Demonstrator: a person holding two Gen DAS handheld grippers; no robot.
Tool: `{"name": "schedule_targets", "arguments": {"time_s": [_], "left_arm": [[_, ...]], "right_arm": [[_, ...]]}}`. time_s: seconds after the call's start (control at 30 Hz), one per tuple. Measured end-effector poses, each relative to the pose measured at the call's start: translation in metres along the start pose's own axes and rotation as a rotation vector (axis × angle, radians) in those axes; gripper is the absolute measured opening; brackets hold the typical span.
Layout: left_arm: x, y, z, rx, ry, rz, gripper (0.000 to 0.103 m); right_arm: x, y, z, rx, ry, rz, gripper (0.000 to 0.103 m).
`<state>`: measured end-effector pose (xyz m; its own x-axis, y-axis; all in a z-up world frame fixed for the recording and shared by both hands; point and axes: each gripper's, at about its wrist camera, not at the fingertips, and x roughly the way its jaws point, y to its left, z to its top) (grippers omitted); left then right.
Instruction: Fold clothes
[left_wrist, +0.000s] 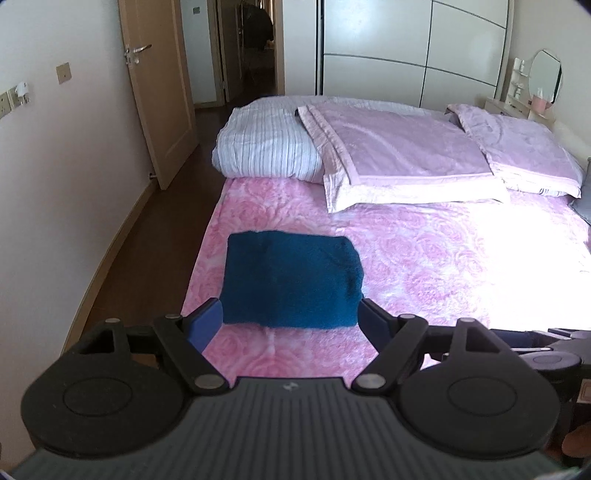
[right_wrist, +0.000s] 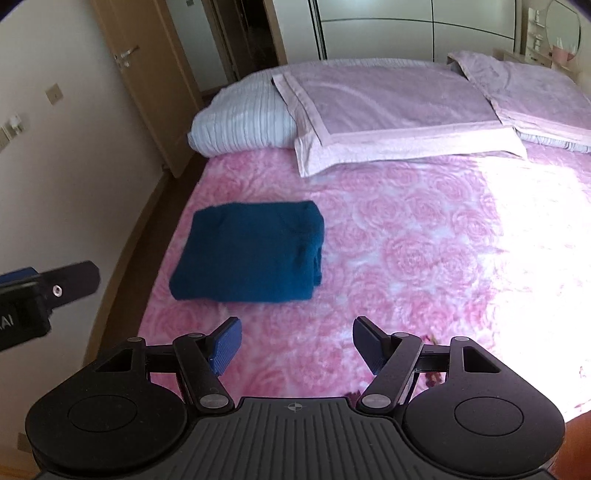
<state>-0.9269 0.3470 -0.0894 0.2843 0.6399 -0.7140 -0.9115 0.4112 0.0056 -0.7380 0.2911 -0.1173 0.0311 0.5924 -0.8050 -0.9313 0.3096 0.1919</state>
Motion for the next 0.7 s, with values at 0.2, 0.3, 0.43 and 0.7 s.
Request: {"name": "schedule_targets", "arguments": {"time_s": [0.2,0.3,0.43,0.7], "left_arm": [[0.016,0.007,-0.014,-0.012,0.051,-0.001,0.078],[0.023,0.011,-0.021,-0.017,0.076,-0.002,0.078],[0.033,0.016,-0.029,-0.025,0.105,-0.003,0.078],[0.047,0.026,-0.03,-0.028,0.115,0.001,0.078]], "right_arm": [[0.021,0.008,-0.01,-0.008,0.061,-0.034,0.07],[0.031,0.012,-0.013,-0.011,0.09,-0.037,0.07],[0.038,0.017,-0.014,-0.012,0.109,-0.037,0.07],[0.051,0.026,-0.011,-0.017,0.119,-0.046,0.07]]}}
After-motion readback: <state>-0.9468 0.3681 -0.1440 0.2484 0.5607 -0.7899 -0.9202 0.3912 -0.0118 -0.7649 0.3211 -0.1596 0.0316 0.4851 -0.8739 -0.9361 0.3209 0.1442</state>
